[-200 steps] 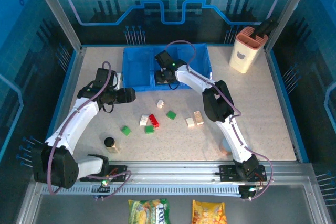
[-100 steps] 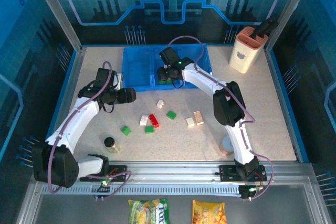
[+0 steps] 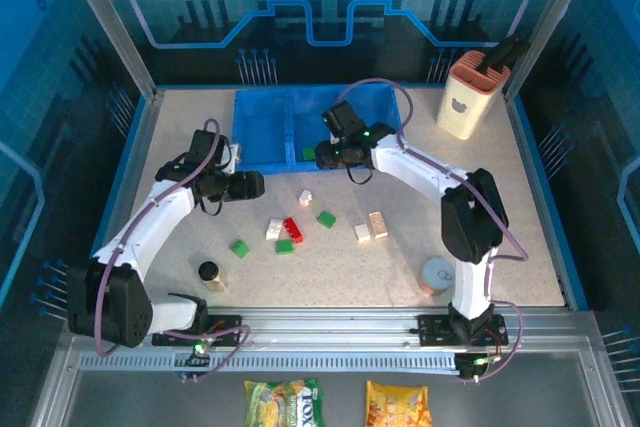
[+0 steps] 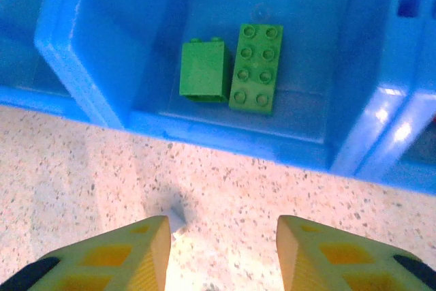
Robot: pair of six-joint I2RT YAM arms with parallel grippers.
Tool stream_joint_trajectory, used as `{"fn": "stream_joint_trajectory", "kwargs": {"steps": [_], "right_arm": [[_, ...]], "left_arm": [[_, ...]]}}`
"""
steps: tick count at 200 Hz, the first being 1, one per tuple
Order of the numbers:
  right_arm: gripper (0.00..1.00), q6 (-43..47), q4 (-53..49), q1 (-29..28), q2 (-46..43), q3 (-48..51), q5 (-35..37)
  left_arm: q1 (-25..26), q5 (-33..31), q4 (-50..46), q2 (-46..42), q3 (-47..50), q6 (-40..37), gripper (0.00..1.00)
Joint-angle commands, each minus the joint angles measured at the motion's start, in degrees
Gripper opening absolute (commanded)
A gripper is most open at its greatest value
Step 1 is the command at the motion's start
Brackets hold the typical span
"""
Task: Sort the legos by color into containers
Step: Place the lego in the container, then pick up the lego from the center of the table.
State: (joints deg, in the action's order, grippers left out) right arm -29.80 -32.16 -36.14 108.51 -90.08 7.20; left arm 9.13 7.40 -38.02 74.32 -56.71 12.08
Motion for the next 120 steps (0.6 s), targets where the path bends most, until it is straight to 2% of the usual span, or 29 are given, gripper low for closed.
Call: {"fn": "stream_joint_trajectory", "kwargs": {"steps": [1, 50, 120], "right_arm": [[0.46, -0.42, 0.39, -0.92, -5.17, 4.02, -0.37], [0.46, -0.65, -0.85, -2.19, -12.75, 12.41, 0.68], [0.46, -1.47, -2.61, -4.54, -18.34, 19.17, 2.10]], "left_arm": [[1.76, 0.80, -3.65, 1.34, -0.30, 1.55, 0.76], [6.80, -0.08, -7.92, 3.72, -2.62, 4.09, 0.75], [14.70, -3.97, -9.09, 5.52, -3.16, 13.47, 0.71]]}}
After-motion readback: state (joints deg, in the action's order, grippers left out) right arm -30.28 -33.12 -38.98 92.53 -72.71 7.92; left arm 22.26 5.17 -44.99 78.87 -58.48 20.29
